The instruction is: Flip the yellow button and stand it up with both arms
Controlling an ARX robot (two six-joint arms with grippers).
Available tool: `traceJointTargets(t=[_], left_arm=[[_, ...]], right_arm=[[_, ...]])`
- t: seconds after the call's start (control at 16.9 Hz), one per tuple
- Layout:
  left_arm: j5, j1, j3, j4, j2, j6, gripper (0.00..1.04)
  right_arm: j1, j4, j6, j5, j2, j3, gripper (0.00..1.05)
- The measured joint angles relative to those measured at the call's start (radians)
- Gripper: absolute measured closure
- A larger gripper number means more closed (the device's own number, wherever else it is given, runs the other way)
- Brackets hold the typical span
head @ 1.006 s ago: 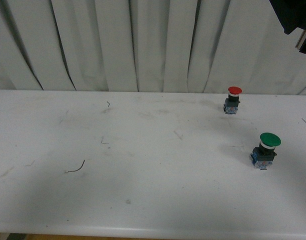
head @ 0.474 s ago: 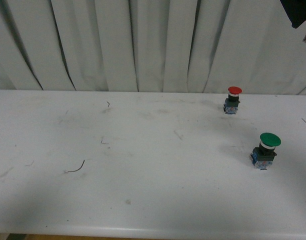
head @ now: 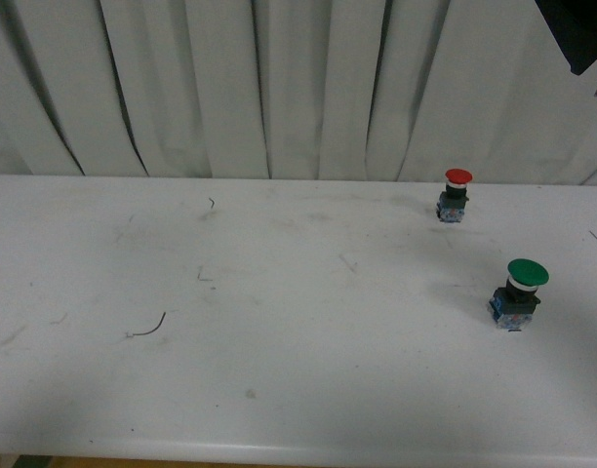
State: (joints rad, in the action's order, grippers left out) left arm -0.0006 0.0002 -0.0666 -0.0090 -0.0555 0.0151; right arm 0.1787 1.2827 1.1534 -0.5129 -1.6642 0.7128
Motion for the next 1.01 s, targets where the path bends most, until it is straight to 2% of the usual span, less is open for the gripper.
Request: traceJointTargets(t=[0.41, 0.59, 0.65, 0.77, 0.83, 0.89, 1.01], left_arm=[[-0.001, 0.000, 0.057, 0.012, 0.047, 0.000, 1.03], [0.000, 0.000, 0.057, 0.006, 0.047, 0.000, 1.02], [0.000, 0.000, 0.057, 0.006, 0.047, 0.000, 0.91], [0.000, 0.000, 0.057, 0.006, 0.047, 0.000, 0.69], [0.000, 0.000, 0.057, 0.005, 0.047, 0.000, 0.60], [0.000, 0.000, 0.057, 0.005, 0.047, 0.000, 0.47], [0.000, 0.000, 0.057, 0.005, 0.047, 0.000, 0.33]], right_arm=[[0.011, 0.000, -0.021, 0.005, 0.005, -0.005, 0.70], [0.011, -0.006, -0.104, 0.044, 0.029, -0.009, 0.70], [0.011, -0.076, -0.173, 0.086, 0.053, 0.000, 0.70], [-0.014, -0.333, -0.413, 0.256, 0.068, 0.063, 0.70], [-0.036, -0.408, -0.526, 0.321, 0.058, 0.074, 0.70], [-0.074, -0.470, -0.662, 0.402, 0.034, 0.079, 0.70], [-0.114, -0.491, -0.804, 0.477, 0.013, 0.093, 0.70]])
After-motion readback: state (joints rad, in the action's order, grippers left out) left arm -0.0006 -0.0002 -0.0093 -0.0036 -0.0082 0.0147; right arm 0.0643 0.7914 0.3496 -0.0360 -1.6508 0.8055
